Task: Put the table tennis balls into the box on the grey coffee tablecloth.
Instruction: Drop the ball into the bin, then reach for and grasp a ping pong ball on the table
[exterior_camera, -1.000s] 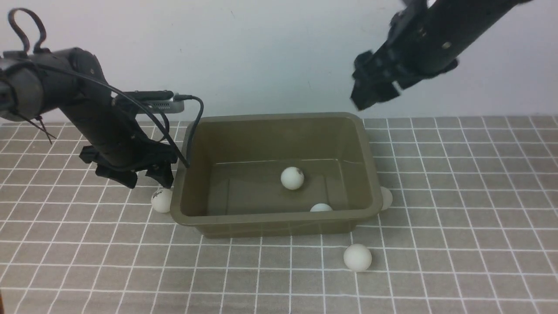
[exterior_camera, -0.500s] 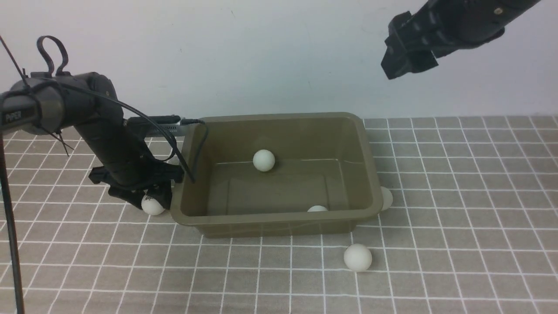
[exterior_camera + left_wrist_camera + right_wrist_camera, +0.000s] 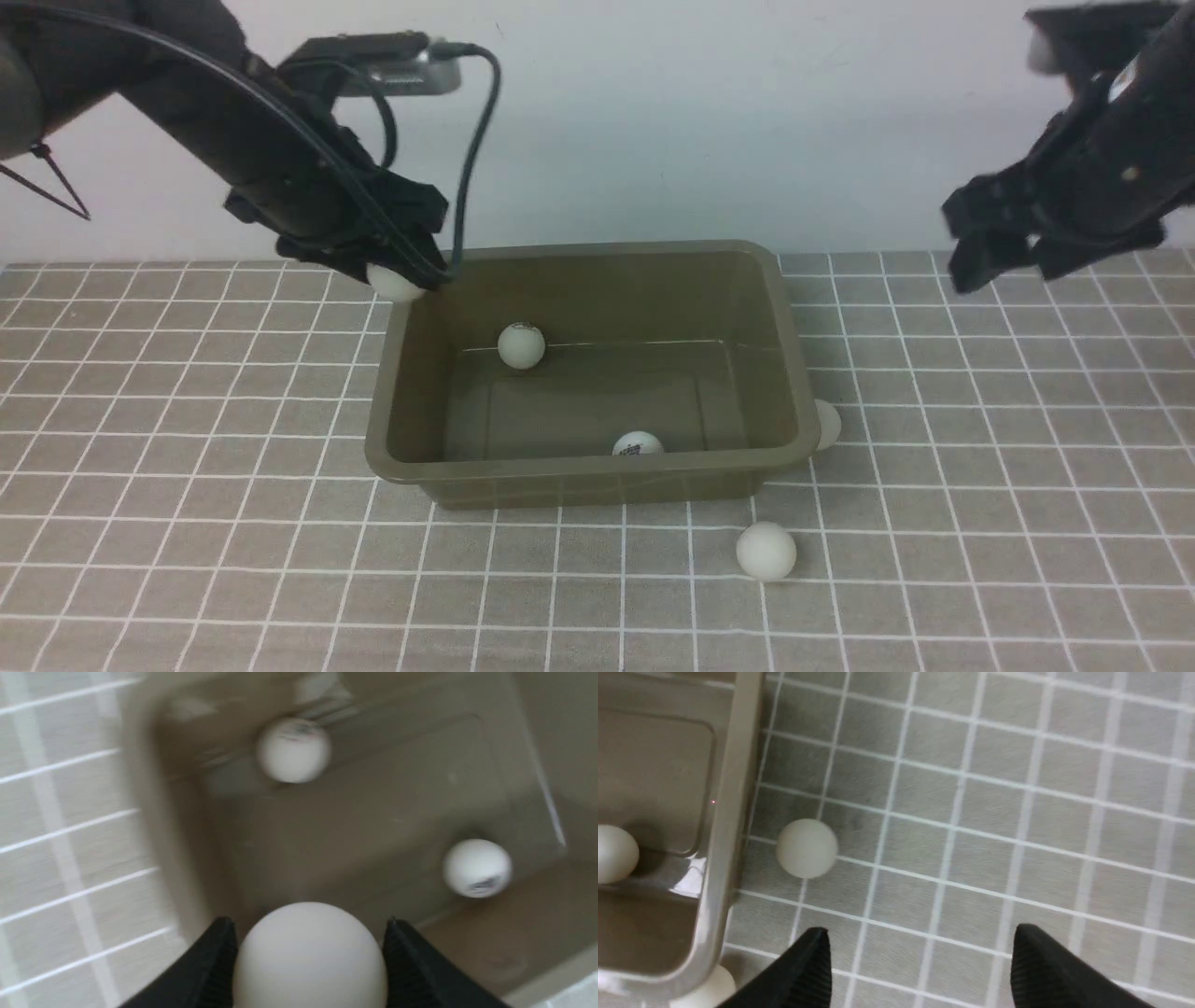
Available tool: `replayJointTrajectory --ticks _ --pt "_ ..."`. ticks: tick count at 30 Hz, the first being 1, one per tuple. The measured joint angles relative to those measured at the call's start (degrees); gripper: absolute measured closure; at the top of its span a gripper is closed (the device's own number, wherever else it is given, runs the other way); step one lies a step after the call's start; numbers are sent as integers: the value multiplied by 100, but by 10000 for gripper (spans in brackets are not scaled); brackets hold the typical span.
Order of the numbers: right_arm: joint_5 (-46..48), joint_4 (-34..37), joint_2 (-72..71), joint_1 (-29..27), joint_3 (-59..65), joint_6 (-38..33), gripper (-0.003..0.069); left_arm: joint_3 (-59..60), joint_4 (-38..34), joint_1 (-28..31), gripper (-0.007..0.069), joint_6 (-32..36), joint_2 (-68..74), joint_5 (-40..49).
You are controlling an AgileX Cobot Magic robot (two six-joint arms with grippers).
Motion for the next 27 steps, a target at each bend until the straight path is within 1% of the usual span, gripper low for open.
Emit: replayJointTrajectory --ticks 4,5,6,8,10,12,14,16,20,21,23,24,27 --pt "-268 489 570 0 63 -234 162 6 -27 -312 271 9 280 -65" --pt "-320 607 727 0 76 -275 158 6 -27 -379 261 -39 366 -87" --pt "-360 706 874 0 82 -312 155 6 -16 -421 241 -97 444 -98" --pt "-439 837 1120 4 82 -382 153 6 18 -453 169 -201 557 -112" --pt "-545 991 1388 11 82 -468 152 6 68 -457 69 -290 623 -167" --pt "-623 1113 1516 19 82 -528 152 6 92 -442 11 -303 623 -214" --pt "-694 1285 1663 21 82 -561 147 -37 116 -406 -31 -322 623 -231" --pt "-719 1397 1736 21 82 -582 145 -116 180 -384 -40 -331 623 -214" --pt "-821 1846 1900 21 82 -831 143 -451 465 -283 12 -387 598 -106" --pt "-873 2005 1941 21 82 -912 143 -549 552 -261 41 -392 583 -38" --pt "-974 2092 1981 21 82 -986 143 -671 677 -234 87 -397 577 52" --pt "-982 2111 1991 21 82 -987 143 -705 707 -231 97 -404 571 92" --pt "-1100 2167 2128 21 76 -991 143 -801 880 -207 172 -410 571 258"
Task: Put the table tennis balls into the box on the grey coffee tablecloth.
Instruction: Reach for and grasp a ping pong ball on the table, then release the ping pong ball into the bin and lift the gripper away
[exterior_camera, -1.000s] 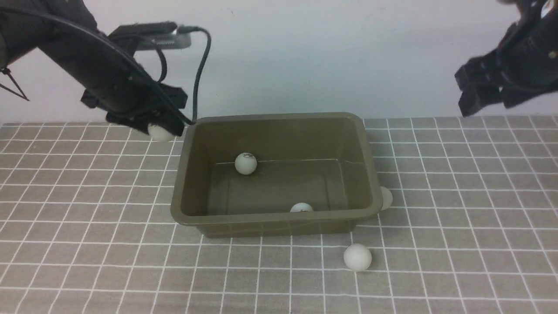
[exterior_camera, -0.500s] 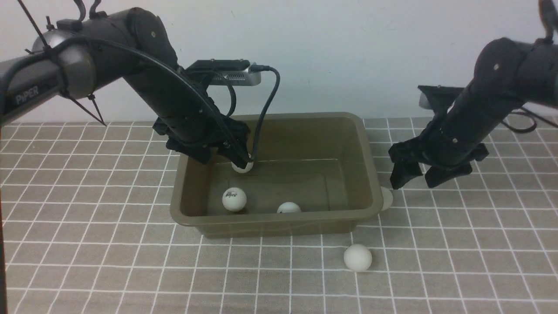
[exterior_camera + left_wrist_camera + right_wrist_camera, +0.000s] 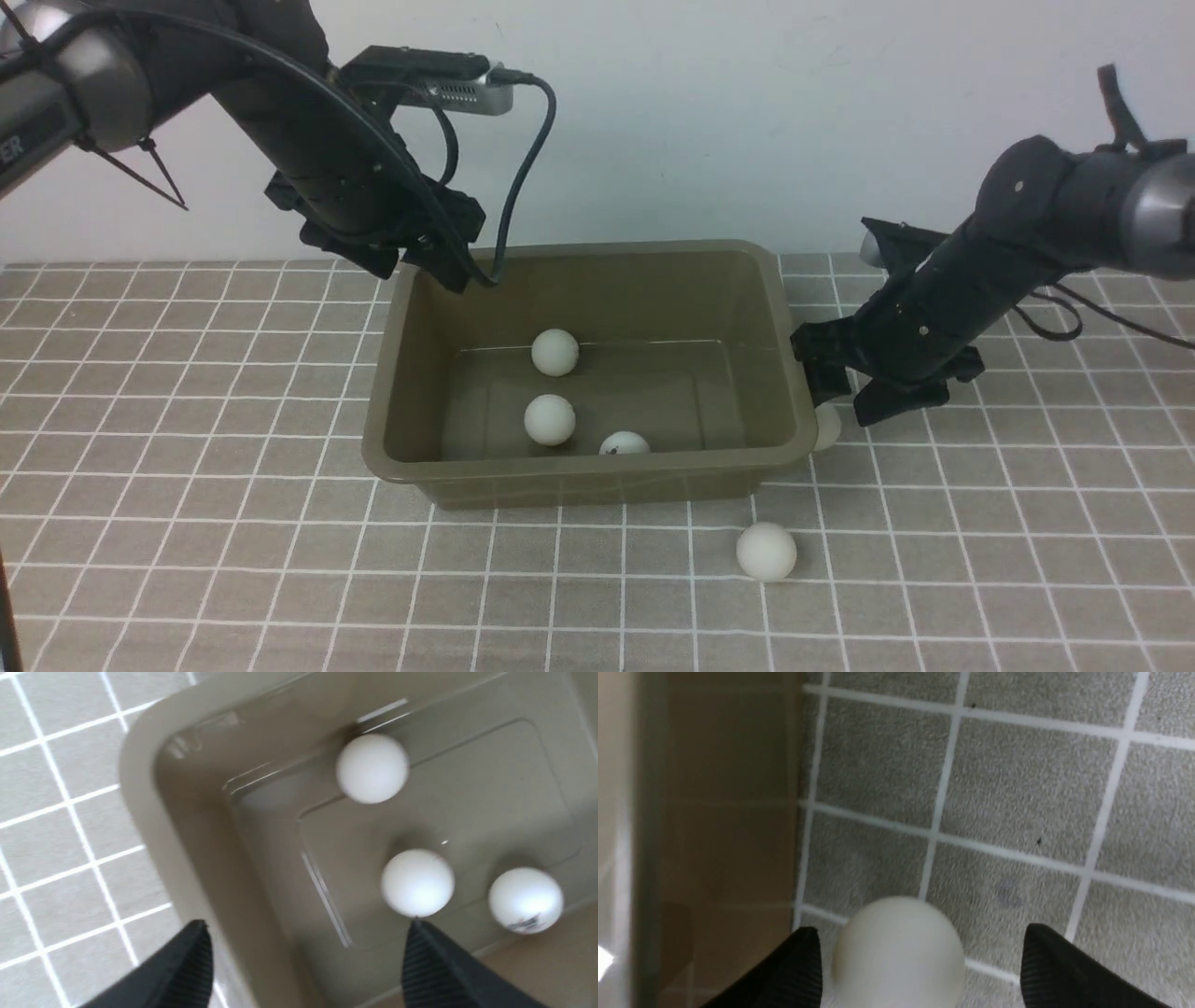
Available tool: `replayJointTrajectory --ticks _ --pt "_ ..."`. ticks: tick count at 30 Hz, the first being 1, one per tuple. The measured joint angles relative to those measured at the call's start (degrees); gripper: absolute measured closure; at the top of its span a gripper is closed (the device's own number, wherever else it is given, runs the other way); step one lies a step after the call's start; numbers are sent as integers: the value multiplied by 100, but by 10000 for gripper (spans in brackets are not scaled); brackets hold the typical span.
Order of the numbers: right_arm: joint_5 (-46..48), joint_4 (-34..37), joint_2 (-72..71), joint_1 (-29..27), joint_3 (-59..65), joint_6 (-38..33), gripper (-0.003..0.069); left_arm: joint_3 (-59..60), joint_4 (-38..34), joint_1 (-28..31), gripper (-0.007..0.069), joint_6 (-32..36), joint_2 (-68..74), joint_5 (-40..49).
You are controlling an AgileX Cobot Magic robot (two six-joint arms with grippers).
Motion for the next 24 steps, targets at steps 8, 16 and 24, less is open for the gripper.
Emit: replayJointTrajectory --ticks 8,16,24 --pt "51 -287 159 -33 -73 50 300 -50 297 25 370 -131 0 157" --pt "644 -744 -1255 -322 -125 413 298 -99 670 454 619 -235 -95 369" --pt "151 -345 -1706 643 -166 -147 298 -103 602 1072 629 -237 211 507"
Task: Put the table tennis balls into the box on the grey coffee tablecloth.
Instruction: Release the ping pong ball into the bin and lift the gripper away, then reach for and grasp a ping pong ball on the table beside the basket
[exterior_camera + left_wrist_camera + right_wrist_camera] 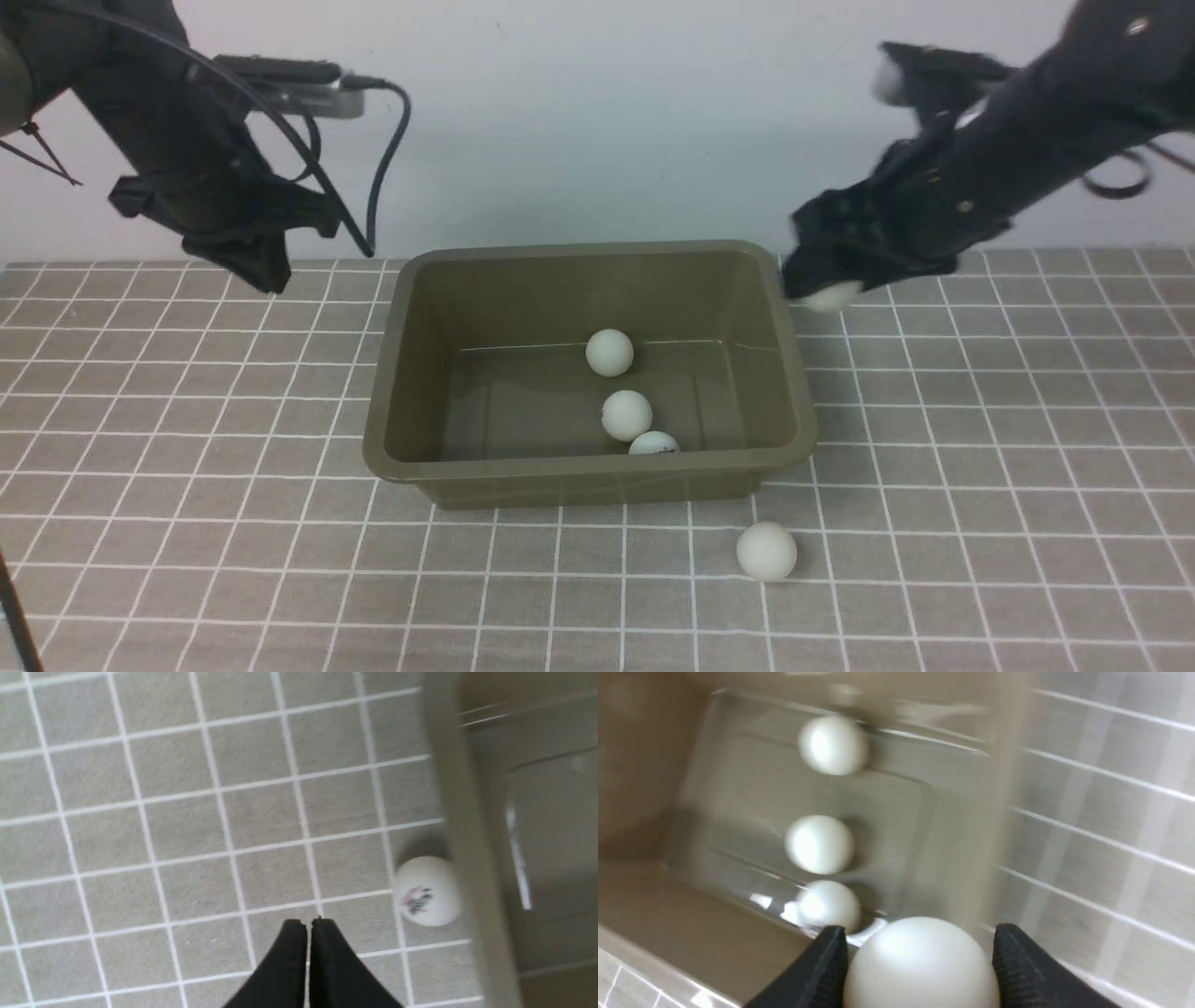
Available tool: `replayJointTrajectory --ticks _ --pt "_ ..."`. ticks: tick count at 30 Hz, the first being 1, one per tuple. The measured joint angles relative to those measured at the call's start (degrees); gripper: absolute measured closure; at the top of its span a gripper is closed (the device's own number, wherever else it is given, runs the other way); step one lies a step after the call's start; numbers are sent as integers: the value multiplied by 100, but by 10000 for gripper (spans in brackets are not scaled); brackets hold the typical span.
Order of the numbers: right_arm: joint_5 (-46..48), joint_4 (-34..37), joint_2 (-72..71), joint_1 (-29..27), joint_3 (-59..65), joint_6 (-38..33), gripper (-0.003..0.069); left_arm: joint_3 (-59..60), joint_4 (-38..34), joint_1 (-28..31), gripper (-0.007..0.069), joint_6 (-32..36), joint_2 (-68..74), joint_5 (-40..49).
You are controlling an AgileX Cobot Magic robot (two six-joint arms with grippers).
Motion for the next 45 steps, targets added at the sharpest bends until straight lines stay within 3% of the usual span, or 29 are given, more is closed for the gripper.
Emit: replayJointTrajectory --ticks 3,8,11,14,20,21,29,34,41,45 --pt "-329 0 244 336 -34 -128 278 6 -13 41 629 -5 166 135" --pt "-448 56 856 604 -228 -150 129 6 -129 41 621 -11 314 202" --pt "-466 39 1213 633 -256 -118 110 6 -198 41 615 -24 325 202" --pt "-565 -114 1402 635 -283 85 159 6 -367 41 615 -31 325 202" --pt "-567 -955 1428 580 -284 822 329 6 -734 41 615 -23 325 202" --pt "-447 -1261 1428 529 -284 1096 384 6 -777 23 615 -18 325 202" --pt "-162 -1494 864 477 -284 1361 452 38 -752 -287 589 111 332 202" --pt "-129 -1533 107 477 -284 1347 452 45 -747 -479 494 113 438 207" --pt "251 -1814 -1514 175 -284 1347 452 45 -703 -534 195 90 1016 207" --pt "330 -1834 -1993 -111 -284 1347 452 45 -693 -541 141 72 1291 202"
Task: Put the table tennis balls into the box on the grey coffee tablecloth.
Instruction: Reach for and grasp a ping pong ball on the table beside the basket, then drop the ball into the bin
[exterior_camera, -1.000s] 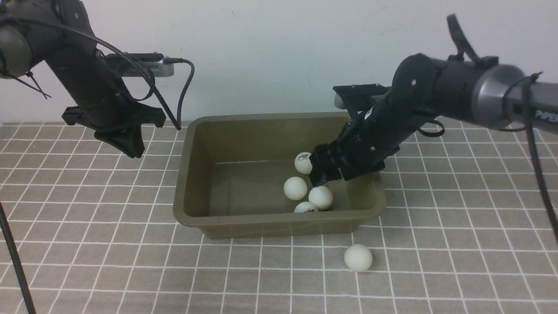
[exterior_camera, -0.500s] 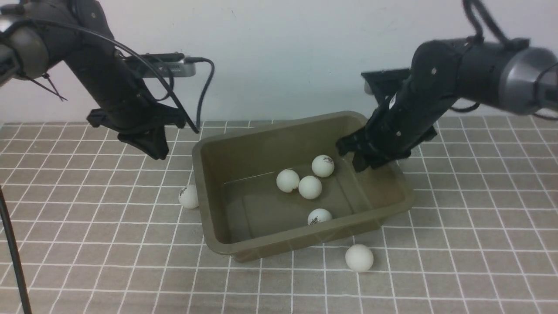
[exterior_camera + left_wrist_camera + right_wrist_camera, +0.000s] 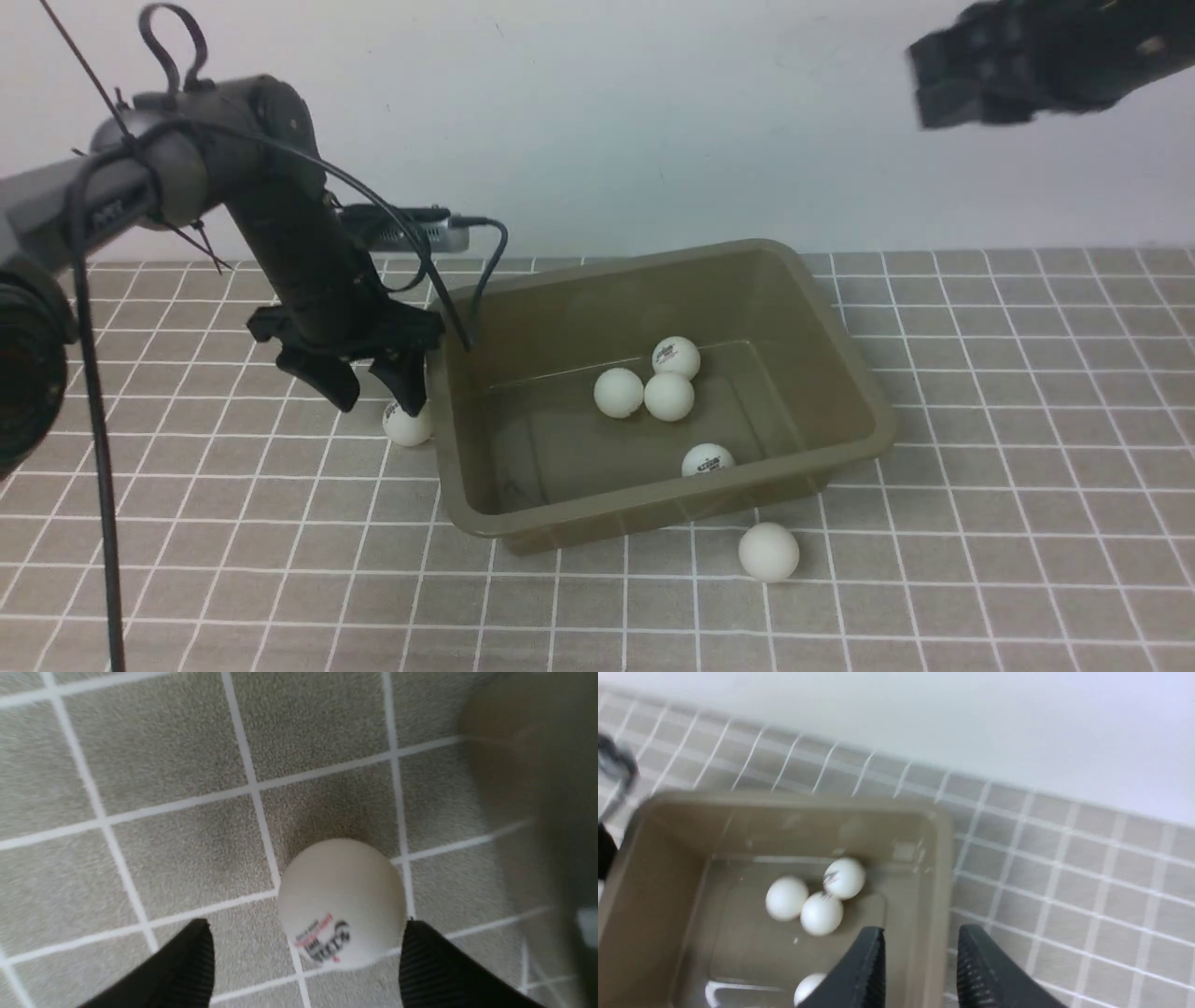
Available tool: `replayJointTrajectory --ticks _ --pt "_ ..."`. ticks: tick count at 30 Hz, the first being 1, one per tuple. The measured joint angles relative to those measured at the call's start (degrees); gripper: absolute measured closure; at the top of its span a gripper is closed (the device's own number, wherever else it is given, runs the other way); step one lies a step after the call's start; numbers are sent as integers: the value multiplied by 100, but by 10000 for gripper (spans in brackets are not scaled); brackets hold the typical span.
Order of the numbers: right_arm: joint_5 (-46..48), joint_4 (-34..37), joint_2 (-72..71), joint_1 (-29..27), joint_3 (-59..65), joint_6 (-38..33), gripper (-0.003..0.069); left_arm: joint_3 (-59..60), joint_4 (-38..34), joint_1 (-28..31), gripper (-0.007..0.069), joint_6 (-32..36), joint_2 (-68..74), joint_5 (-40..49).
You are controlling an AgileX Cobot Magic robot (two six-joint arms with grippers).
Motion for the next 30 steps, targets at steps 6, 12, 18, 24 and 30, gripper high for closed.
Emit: replayJointTrajectory --ticks 6,12,18,24,30 --pt "57 0 -217 -270 0 0 452 0 -38 -23 144 -5 236 -18" --pt "263 -42 -217 -318 0 0 452 -152 157 -23 270 -5 264 -13" --pt "729 -339 -217 -318 0 0 452 -774 184 -34 270 -73 -227 -13" --pt "1095 -809 -217 -318 0 142 452 -1193 -731 -400 270 155 -1038 8" --pt "1308 -868 -217 -318 0 147 452 -1199 -728 -1031 270 228 -834 36"
